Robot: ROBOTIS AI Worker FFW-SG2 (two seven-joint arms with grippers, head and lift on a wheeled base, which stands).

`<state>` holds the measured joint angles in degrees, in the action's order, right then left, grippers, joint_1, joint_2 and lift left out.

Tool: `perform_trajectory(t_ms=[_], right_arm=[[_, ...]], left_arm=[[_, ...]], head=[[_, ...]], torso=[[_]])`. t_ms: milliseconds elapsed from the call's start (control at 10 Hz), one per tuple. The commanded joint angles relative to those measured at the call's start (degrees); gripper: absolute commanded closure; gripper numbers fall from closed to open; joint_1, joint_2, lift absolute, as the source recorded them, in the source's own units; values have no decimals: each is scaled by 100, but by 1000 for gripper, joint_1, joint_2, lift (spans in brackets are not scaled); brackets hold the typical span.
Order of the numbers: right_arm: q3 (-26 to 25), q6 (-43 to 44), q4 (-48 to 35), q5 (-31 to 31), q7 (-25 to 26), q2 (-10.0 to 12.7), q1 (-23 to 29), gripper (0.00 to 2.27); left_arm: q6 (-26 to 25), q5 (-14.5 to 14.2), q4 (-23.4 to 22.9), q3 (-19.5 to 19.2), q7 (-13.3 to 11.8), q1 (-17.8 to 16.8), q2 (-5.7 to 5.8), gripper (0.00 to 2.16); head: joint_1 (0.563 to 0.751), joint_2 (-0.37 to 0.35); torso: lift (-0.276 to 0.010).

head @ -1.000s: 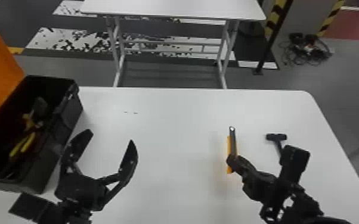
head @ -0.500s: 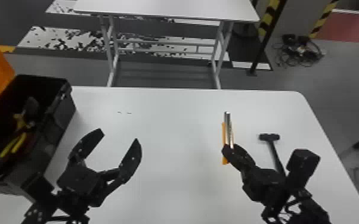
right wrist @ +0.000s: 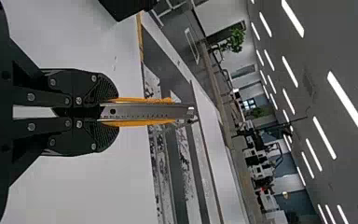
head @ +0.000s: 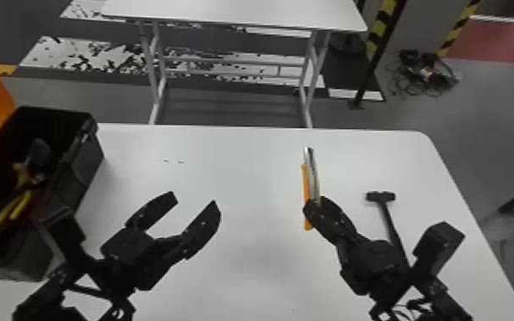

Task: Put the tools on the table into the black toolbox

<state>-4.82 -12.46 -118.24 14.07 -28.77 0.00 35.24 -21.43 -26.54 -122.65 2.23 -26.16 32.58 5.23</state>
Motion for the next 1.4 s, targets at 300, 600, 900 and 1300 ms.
perform_trajectory(t_ms=[300,600,900,1300], right_arm=[[289,213,-42,-194,-490,5,124,2216],[781,37,-156,-572,-560,5,124,2216],[1203,-86,-173,-906,-560,5,89,2216],[1467,-68,-173,-1073,-569,5,80,2213]], left_arm=[[-1439,-537,-110,76,-3,-481,13,87],[-1633,-528,-110,251,50,-648,-4,87],[-1668,-510,-110,278,76,-692,13,93],[-2318,-528,-101,163,85,-999,40,97]], head=[[695,-119],[695,-97],[695,-52],[695,17]], torso=[[-75],[-75],[-75],[-75]])
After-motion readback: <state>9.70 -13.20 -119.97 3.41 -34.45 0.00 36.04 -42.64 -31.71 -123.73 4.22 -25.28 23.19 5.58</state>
